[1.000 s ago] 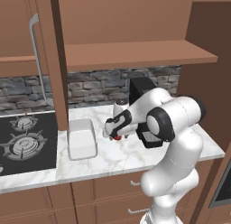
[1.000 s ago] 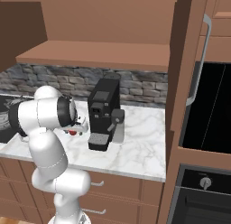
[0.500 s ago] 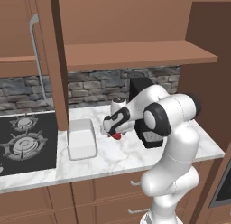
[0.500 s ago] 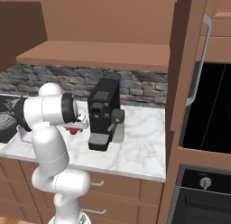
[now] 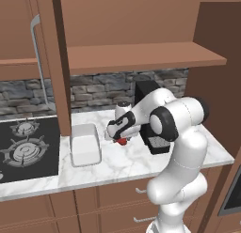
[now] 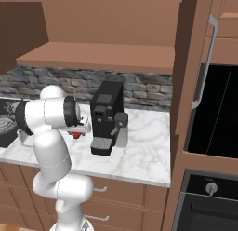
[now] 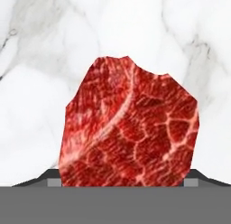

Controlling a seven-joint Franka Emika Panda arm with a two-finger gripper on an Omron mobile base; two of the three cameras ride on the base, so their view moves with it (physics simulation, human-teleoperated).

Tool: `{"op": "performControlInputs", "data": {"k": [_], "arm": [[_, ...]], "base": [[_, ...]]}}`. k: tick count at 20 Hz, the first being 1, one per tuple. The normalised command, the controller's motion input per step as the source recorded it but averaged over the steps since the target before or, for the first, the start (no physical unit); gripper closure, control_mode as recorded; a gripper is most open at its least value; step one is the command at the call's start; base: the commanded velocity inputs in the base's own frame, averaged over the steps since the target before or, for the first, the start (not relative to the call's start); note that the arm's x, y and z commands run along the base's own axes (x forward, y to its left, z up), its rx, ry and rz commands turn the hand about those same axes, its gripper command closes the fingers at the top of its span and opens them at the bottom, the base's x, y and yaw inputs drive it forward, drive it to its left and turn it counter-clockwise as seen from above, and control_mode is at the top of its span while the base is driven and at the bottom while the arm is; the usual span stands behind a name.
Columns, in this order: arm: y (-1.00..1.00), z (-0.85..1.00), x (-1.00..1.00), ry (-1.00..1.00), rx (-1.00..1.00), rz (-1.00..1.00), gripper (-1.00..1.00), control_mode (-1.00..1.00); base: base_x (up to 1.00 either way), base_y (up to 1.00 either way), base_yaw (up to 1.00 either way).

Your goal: Retrieve the tupperware from the cabinet, then place the raw meat into the tupperware to avoid contamination.

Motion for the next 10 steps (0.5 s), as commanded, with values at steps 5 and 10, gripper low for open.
{"op": "performControlInputs", "data": {"k": [5,10], "arm": [[0.11,-0.15,0.01,-0.01,0.01,0.03,1.00,-1.00],[0.22,0.02,-0.05,0.00,0.00,-0.03,1.00,-1.00]], "base": [[0.00,0.00,0.00],[0.00,0.00,0.00]]}}
